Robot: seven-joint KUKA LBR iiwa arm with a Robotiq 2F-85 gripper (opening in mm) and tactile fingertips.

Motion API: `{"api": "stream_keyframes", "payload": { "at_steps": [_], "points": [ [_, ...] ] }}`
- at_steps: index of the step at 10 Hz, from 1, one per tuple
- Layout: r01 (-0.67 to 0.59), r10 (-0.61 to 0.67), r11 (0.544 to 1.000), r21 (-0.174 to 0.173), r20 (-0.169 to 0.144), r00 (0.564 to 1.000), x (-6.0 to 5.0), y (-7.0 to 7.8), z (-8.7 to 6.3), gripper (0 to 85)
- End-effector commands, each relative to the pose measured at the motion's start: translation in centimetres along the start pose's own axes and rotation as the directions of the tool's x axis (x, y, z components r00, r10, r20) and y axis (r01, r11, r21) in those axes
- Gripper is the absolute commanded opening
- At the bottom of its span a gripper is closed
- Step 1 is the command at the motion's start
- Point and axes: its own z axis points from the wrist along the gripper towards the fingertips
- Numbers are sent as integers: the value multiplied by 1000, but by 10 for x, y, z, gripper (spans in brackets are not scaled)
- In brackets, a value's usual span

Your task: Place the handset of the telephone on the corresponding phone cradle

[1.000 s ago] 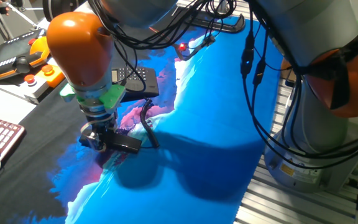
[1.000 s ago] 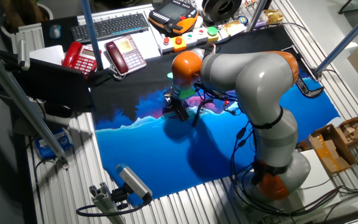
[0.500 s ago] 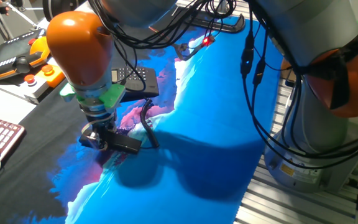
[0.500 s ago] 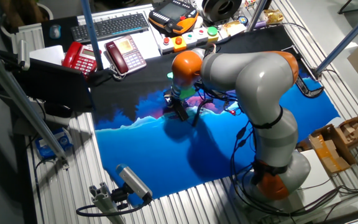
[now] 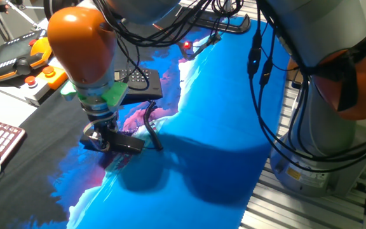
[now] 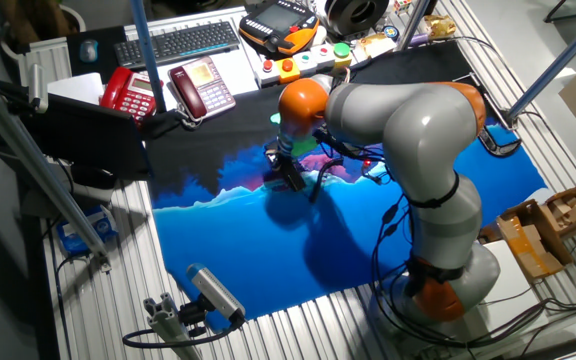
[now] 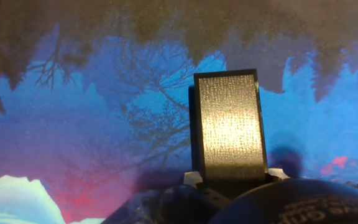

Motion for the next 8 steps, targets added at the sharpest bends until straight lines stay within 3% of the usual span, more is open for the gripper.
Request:
{"api": "stream_keyframes", "payload": {
  "at_steps": [1, 4, 8],
  "points": [
    [4, -4, 1000, -1, 2, 1000, 0, -3, -5, 7],
    [36, -36, 999, 6, 32, 999, -1, -17, -26, 7],
    [82, -81, 997, -6, 34, 996, -7, -47, -38, 7]
  ]
}}
